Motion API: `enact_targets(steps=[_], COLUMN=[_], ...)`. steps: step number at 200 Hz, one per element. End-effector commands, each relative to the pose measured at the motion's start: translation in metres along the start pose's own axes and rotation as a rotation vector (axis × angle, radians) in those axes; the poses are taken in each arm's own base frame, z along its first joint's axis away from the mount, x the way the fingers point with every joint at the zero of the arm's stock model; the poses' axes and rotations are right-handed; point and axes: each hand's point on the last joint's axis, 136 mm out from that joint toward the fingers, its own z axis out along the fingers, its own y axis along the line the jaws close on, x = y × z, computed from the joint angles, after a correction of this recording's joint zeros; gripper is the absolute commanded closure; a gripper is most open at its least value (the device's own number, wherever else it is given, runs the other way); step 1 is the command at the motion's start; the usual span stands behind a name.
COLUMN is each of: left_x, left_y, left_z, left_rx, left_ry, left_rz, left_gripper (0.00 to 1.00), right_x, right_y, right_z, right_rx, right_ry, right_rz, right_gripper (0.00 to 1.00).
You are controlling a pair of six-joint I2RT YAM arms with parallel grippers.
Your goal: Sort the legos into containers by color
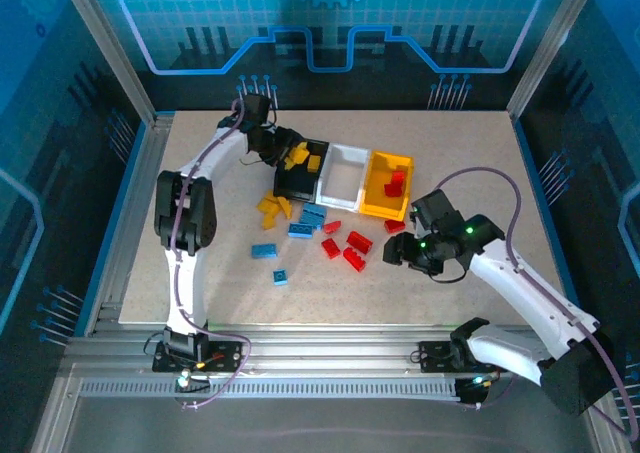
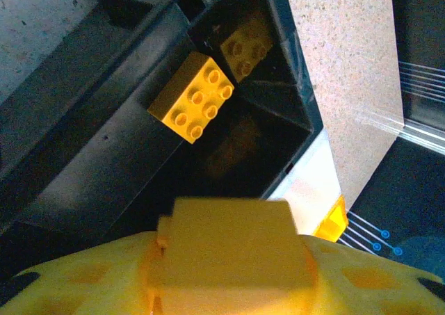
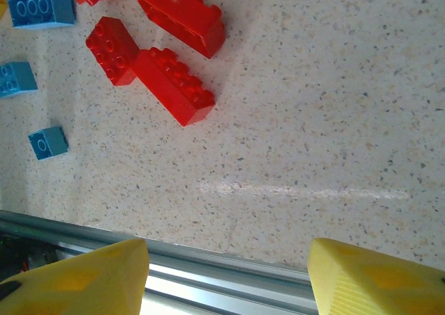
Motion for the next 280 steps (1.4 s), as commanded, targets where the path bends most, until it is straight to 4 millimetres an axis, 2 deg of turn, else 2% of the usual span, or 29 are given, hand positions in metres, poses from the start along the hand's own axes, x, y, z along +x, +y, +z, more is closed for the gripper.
enact_targets(steps=[1,31,60,91,108,121,146,171,192,215,236,256,280], left_x=[0.001,0.002,0.006,0.017,0.027,0.038,0.064,0.092,0.114,0.138,0.152,0.155,0.149], left_y=[-0.001,-0.001,-0.006,-0.012,-0.005,0.007,0.043,0.099,0.147,0.184,0.206,0.221,0.231], left_z=[0.001,0.002,-0.006,-0.034,-0.055,-0.072,-0.101,-0.127,-0.139,-0.137,-0.128,-0.117,-0.106], left_rx=[-0.016,-0.016,-0.005,-0.017,-0.06,-0.107,-0.201,-0.317,-0.422,-0.503,-0.585,-0.649,-0.691], left_ry=[0.003,0.012,0.017,0.0,-0.01,-0.011,-0.004,0.01,0.026,0.073,0.127,0.167,0.182], left_rz=[-0.014,-0.013,0.009,0.11,0.194,0.255,0.351,0.399,0.428,0.493,0.581,0.623,0.627], left_gripper=[0.44,0.41,0.4,0.4,0.39,0.38,0.37,0.36,0.36,0.35,0.27,0.21,0.17], right_x=[0.005,0.005,0.004,0.006,0.008,0.009,0.011,0.011,0.009,0.006,0.006,0.007,0.01], right_y=[-0.01,-0.01,-0.005,0.0,0.003,0.005,0.01,0.022,0.035,0.048,0.057,0.063,0.065], right_z=[-0.001,0.0,0.001,0.01,0.015,0.019,0.029,0.038,0.045,0.052,0.056,0.06,0.06], right_rx=[0.025,0.022,0.001,0.005,0.012,0.014,0.029,0.031,0.02,0.019,0.022,0.022,0.027], right_ry=[0.012,0.014,0.014,0.045,0.056,0.065,0.097,0.123,0.144,0.164,0.178,0.188,0.193], right_rz=[0.042,0.055,0.065,0.044,0.024,0.009,-0.027,-0.072,-0.103,-0.14,-0.168,-0.181,-0.186], right_gripper=[0.36,0.36,0.36,0.36,0.36,0.36,0.36,0.36,0.36,0.36,0.36,0.36,0.35])
